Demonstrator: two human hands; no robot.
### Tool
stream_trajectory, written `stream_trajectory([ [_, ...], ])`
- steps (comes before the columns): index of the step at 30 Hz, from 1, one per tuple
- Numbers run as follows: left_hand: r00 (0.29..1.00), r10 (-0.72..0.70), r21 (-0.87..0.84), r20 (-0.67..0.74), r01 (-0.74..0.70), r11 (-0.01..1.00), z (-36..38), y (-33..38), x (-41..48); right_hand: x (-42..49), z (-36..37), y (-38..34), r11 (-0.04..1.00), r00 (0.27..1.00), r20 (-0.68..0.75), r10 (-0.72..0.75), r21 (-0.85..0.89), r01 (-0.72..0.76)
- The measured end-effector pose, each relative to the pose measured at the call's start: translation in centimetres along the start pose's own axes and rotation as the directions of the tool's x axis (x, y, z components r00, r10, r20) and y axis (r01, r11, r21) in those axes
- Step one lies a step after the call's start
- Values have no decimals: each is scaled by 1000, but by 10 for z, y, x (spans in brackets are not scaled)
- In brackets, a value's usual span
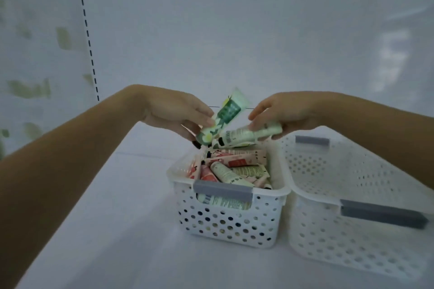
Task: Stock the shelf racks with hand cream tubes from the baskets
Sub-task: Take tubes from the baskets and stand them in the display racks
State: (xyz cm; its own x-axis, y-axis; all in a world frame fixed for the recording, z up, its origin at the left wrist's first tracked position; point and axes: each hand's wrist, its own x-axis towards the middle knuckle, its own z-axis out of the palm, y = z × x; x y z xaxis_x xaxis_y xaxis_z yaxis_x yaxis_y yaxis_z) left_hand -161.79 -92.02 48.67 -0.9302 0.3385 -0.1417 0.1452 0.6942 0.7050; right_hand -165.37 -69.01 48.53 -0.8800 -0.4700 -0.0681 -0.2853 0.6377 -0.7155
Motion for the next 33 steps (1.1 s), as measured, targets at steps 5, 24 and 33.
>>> stream_trajectory([
  [5, 977, 37, -377, -211, -116, 919, 7, 1, 16, -4, -22, 13, 905, 982, -186, 35, 422, 47],
  [24, 925, 155, -405, -347, -297, 865, 118, 140, 82, -83, -96, 96, 507, 949, -307, 64, 829, 234],
  [33, 933, 105, -468, -343, -267, 843, 192, 215, 105, -134, -136, 172, 528, 960, -276, 44, 822, 212],
])
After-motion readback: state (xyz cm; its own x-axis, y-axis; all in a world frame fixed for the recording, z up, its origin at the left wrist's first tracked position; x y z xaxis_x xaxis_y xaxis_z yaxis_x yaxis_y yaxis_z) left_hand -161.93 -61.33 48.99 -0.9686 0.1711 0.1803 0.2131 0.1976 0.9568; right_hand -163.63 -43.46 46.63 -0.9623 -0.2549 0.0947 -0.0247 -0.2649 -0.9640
